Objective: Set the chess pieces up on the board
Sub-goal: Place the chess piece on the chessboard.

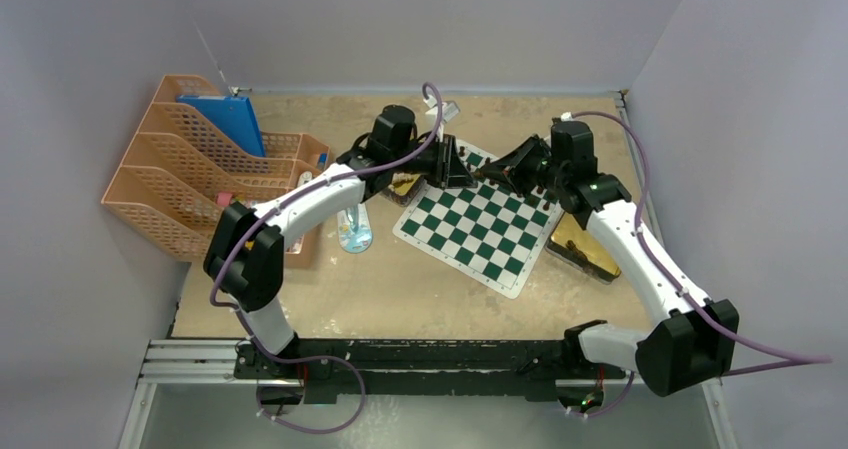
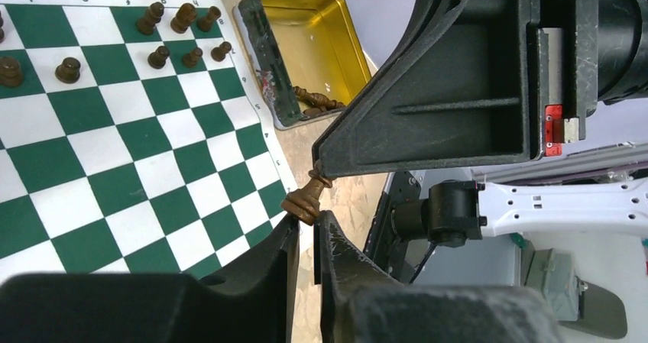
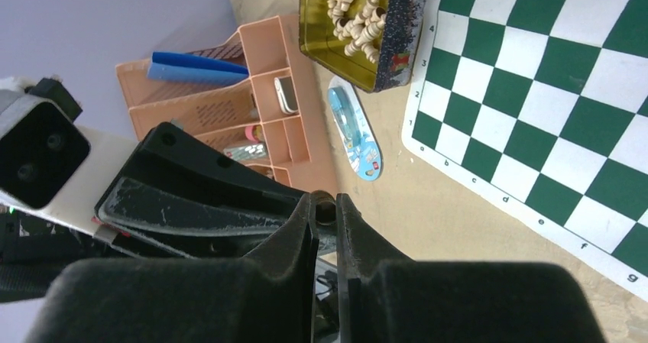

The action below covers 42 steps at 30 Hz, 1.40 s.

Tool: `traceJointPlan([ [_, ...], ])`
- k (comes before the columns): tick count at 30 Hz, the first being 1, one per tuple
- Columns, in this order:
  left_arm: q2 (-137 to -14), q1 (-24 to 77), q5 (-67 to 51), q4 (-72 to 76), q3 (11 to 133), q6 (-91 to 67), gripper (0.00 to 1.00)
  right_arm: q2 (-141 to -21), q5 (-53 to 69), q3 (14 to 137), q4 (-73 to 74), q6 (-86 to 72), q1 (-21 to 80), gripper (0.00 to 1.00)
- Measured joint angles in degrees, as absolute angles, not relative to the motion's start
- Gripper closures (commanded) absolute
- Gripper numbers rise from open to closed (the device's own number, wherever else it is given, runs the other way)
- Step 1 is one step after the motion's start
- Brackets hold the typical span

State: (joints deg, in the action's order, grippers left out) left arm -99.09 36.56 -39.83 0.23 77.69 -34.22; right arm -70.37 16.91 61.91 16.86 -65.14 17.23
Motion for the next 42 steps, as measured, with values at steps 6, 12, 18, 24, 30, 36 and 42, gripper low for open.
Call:
traceJointPlan([
  [6, -96.99, 36.47, -42.22, 1.37, 74.61, -31.42, 0.99, -66.98, 21.34, 60.95, 14.44, -60.25, 17.26, 0.89],
  [12, -92.58, 36.51, -44.07, 2.85, 68.71, -27.0, 0.89, -62.61, 27.55, 57.91, 12.53, -57.14, 17.37, 0.91],
  [18, -89.17, 36.51, -43.62, 2.09, 65.71, -24.4, 0.68, -62.65, 25.71, 58.98, 16.56, -54.15, 17.58, 0.91],
  [24, -86.21, 36.51, -39.9, -4.36, 64.9, -23.44, 0.38, -65.21, 15.73, 67.16, 21.85, -48.69, 17.63, 0.92],
  [30, -82.32, 36.51, -35.35, -14.09, 64.42, -23.2, 0.3, -70.87, 0.19, 73.32, 23.64, -40.82, 17.63, 0.92],
  [36, -72.27, 36.51, -30.39, -21.82, 62.22, -23.24, 0.27, -77.41, -13.5, 73.91, 22.61, -32.4, 17.63, 0.93],
  [42, -66.17, 36.51, -26.68, -30.11, 62.26, -23.18, 0.25, -84.03, -20.67, 73.56, 18.63, -25.47, 17.63, 0.94],
])
